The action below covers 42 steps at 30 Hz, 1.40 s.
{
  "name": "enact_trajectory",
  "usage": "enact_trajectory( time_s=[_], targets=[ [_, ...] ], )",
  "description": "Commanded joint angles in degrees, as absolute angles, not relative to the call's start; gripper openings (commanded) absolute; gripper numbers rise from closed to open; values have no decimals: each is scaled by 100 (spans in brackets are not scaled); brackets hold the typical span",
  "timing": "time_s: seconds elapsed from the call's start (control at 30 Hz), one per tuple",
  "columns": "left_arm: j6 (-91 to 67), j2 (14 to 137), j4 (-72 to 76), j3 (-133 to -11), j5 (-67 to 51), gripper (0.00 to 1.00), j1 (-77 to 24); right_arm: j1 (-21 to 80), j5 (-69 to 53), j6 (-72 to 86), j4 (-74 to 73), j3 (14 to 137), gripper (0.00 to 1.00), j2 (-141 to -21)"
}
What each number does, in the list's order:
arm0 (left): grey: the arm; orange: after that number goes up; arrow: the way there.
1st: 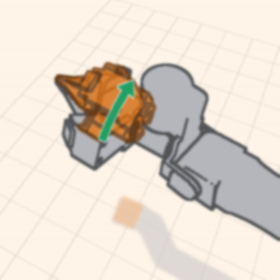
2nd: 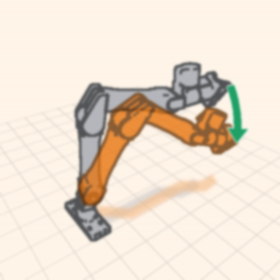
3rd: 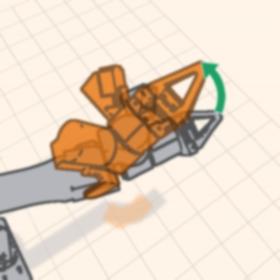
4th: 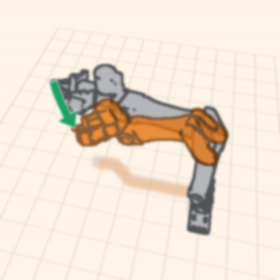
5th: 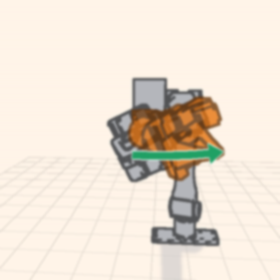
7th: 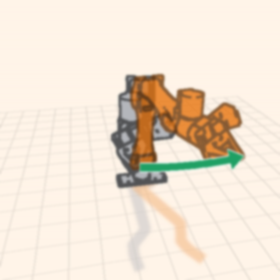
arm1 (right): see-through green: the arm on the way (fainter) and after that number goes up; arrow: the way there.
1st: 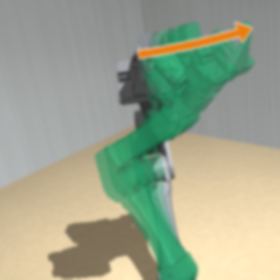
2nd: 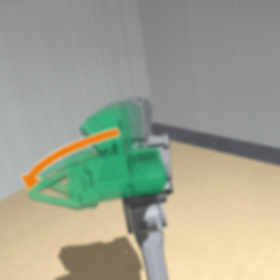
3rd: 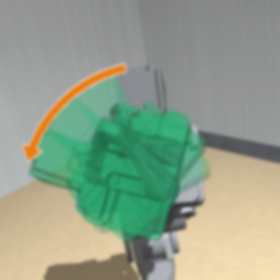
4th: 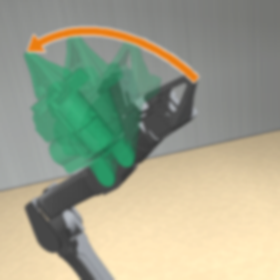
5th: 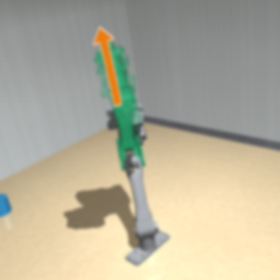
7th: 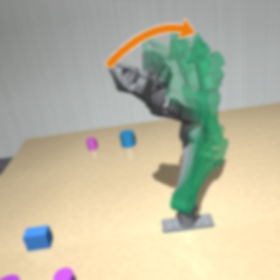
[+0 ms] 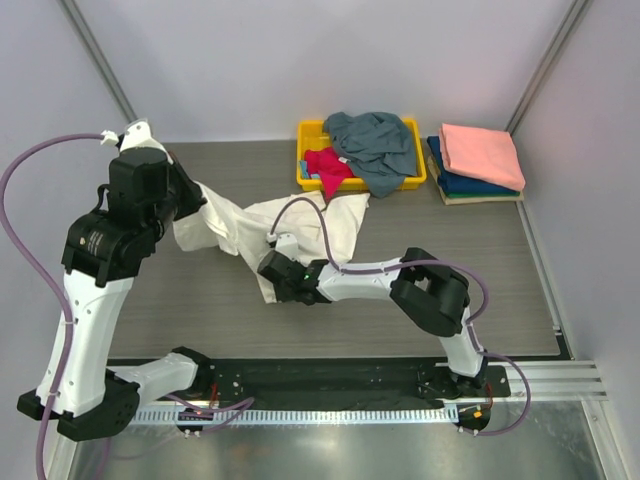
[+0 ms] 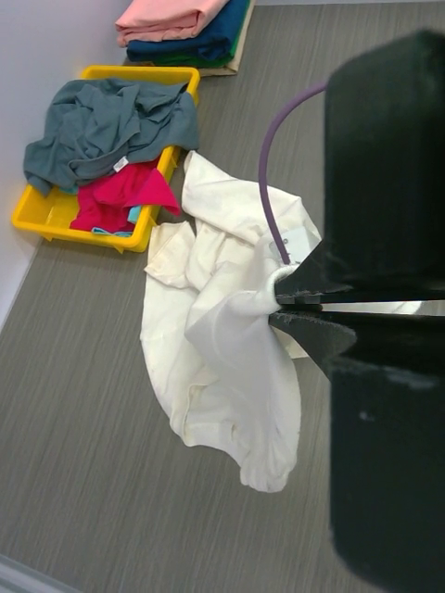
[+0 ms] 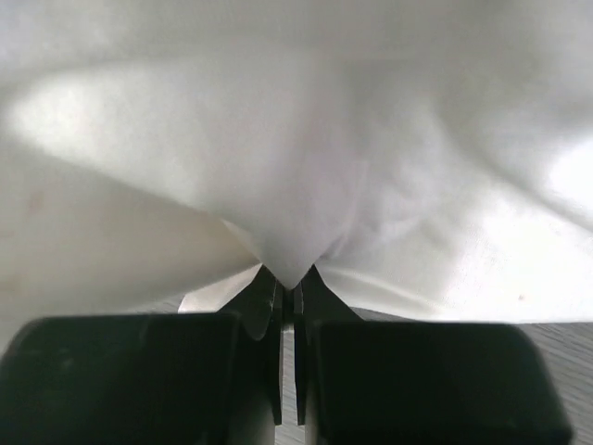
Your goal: Fold and stack the t-shirts
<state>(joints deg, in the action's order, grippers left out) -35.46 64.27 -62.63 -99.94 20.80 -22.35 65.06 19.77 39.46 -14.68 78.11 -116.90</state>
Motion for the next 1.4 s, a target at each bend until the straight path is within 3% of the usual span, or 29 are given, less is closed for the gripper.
enact_trajectory(
  time_s=[0.0, 0.23, 0.3, 0.47, 0.5, 0.53, 0.57, 0.6, 0.67, 0.83, 0.97, 1.13, 1.37],
  targets=[
    [-3410, 6363, -6187, -10133, 2039, 0, -2197, 6495, 2135, 4104, -1591, 7358, 1, -11428],
    [-3173, 6503, -6706, -11133, 2162, 0, -2180, 6495, 2356, 4026, -3214, 6636, 1, -8767],
    [-3138, 6530, -6829, -11311, 2162, 0, -2188, 6495, 2189, 3973, -4063, 6714, 1, -7767],
    [-3234, 6443, -6681, -11085, 2022, 0, -2188, 6083, 2003, 3709, -5641, 7514, 2, -6909],
    [-3287, 6399, -6593, -10761, 1934, 0, -2188, 5699, 2213, 3674, -5834, 7549, 8, -6908],
    [-3322, 6364, -6496, -10532, 1864, 0, -2188, 5426, 2215, 3648, -5845, 7454, 21, -6969],
    [-3444, 6285, -6347, -10338, 1794, 0, -2188, 5162, 2189, 3604, -5836, 7384, 71, -7048],
    [-3498, 6249, -6285, -9971, 1602, 0, -2188, 4907, 2162, 3595, -5819, 7322, 85, -7145],
    [-3629, 6197, -6214, -9661, 1433, 0, -2188, 4720, 2381, 3725, -5827, 7120, 100, -7399],
    [-3639, 6100, -6205, -8712, 1213, 0, -2188, 4833, 1646, 4051, -5161, 6339, 99, -7085],
    [-3621, 6047, -6083, -8263, 1213, 0, -2188, 5718, 1590, 4508, -4843, 5960, 95, -6706],
    [-3630, 6056, -5915, -7946, 1178, 0, -2188, 6600, 1732, 5228, -4589, 5443, 92, -6890],
    [-3612, 6065, -5853, -7875, 1222, 0, -2188, 6829, 1608, 5616, -3534, 4861, 83, -7338]
  ],
)
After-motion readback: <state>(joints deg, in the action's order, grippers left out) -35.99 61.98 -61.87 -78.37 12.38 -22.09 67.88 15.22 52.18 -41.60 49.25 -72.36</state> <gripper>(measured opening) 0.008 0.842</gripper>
